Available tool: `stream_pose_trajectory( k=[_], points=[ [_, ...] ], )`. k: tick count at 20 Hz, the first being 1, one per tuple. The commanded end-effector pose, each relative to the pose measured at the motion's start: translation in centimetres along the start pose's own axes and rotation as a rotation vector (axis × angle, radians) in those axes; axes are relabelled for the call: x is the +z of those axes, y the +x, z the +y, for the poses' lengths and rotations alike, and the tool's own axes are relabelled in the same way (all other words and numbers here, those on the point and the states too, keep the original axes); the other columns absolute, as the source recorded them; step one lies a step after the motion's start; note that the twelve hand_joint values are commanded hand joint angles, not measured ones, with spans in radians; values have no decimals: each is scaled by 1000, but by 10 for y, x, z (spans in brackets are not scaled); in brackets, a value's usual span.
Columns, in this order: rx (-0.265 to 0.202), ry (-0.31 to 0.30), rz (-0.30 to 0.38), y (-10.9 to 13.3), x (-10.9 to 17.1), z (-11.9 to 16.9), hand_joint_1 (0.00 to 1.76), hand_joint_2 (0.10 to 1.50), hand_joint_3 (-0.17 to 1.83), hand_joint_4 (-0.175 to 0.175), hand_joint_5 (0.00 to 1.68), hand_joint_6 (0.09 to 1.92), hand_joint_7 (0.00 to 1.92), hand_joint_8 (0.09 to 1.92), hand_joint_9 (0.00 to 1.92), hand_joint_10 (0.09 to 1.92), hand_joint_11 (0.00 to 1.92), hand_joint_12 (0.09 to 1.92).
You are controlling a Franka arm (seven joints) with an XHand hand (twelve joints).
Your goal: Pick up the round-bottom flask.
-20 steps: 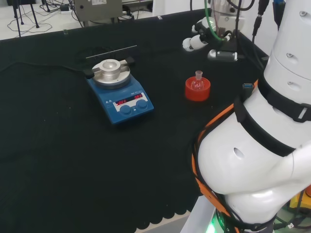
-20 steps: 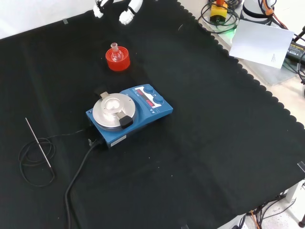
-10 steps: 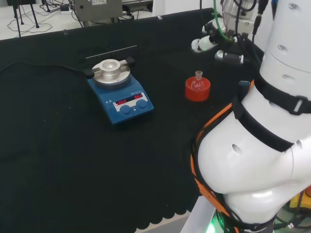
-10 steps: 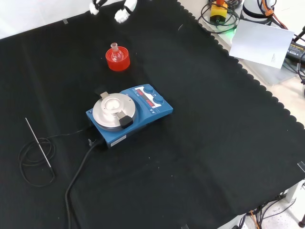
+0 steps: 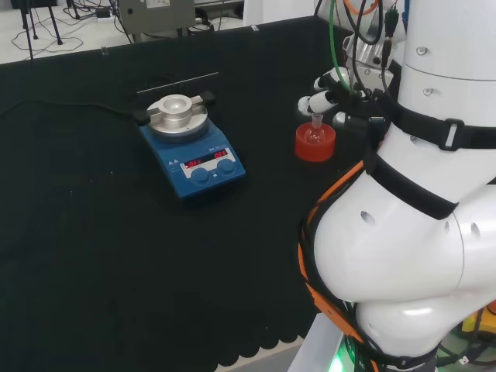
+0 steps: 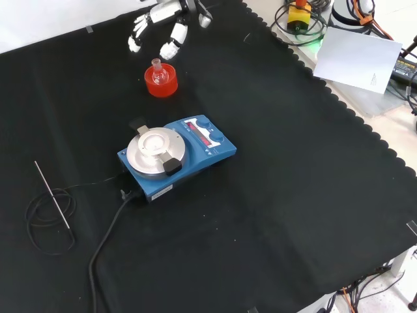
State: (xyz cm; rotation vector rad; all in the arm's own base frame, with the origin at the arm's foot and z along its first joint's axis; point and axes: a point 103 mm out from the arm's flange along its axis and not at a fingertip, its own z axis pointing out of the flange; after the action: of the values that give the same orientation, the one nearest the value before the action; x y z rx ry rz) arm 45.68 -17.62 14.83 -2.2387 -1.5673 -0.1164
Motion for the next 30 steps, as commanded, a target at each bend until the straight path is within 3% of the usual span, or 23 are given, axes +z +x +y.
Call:
stream_pose_trajectory(
  k=[1,11,16,23,30],
  points=[
    [21,-36,3,-1,11,1,732,779,489,-28,491,87,230,543,350,659,0,1171],
    [34,-23,7,-14,32,-1,811,702,583,-31,528,87,241,557,370,656,0,1204],
    [22,-14,19,-34,25,3,828,682,618,-33,535,87,242,561,375,656,0,1218],
    [19,-28,15,-18,39,4,849,663,652,-35,545,87,243,565,381,659,0,1234],
    [-7,-23,17,-22,39,5,866,639,686,-36,563,87,246,569,386,659,0,1246]
  ],
)
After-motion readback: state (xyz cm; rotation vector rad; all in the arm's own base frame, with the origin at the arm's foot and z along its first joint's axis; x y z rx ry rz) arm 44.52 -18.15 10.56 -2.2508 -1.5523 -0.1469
